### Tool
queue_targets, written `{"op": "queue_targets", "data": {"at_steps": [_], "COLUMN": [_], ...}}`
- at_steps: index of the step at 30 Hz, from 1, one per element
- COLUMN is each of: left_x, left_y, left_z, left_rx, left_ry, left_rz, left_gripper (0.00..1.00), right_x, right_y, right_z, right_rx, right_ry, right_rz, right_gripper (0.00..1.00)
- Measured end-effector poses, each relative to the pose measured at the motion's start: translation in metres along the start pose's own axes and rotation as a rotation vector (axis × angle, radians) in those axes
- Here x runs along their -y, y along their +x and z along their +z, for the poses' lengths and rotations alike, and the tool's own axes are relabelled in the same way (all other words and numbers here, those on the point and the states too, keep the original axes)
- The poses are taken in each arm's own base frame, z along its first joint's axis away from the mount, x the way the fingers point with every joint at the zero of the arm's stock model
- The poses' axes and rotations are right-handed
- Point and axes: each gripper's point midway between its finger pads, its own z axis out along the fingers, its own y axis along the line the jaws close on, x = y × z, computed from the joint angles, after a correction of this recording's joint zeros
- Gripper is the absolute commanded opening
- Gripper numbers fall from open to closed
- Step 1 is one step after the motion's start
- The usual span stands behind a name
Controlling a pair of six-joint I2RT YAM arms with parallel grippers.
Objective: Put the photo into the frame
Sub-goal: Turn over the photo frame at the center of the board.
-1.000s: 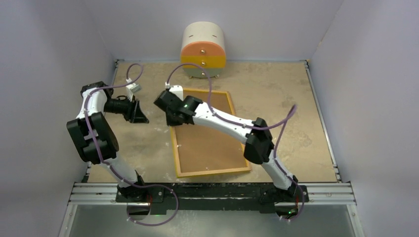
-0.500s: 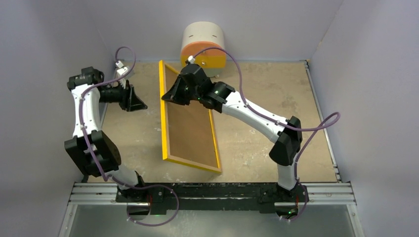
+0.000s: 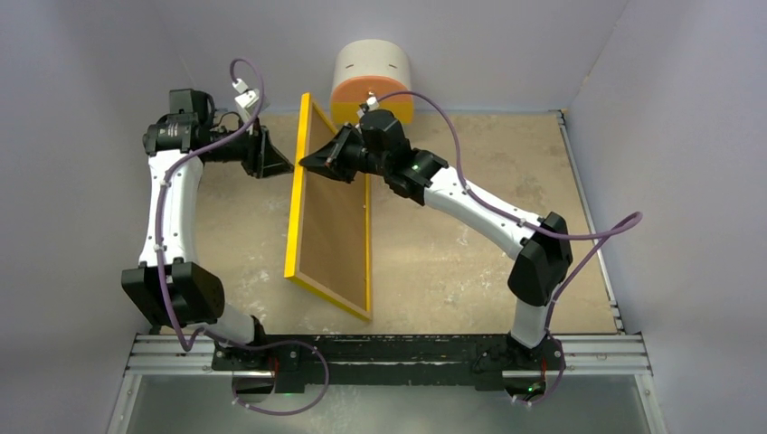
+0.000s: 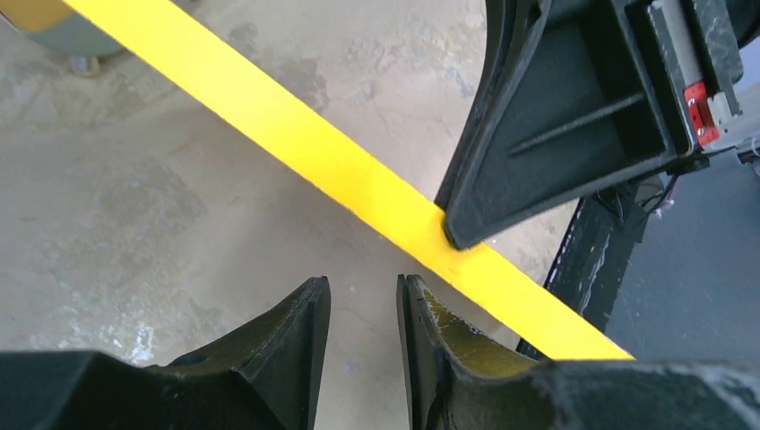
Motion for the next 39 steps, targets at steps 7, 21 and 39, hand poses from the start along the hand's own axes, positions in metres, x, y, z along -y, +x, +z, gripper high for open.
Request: {"op": "queue_targets", "data": {"at_steps": [7,21,39], "left_x": [0.004,0.068,0.05], "left_y": [-0.015,-0.033,0.024], "left_z": [-0.004,0.06,0.117], "left_rx": [0.027,-0.032,-0.216], "left_ry": [-0.036,0.103,0.076], "left_rz": [0.013,0.092,0.122], "left_gripper": [0.35,0.34,0.32], "right_x": [-0.019,0.006,0.124], "right_y": [0.004,-0.041,-0.082], "right_z": [-0.003,-0.101,-0.186], "right_rx": [-0.036,0.031,0.053], "right_ry": [-0.078,-0.121,0.36], "right_rz": [0.034,0.035,-0.203], "right_gripper": [0.0,0.74,0.6]}}
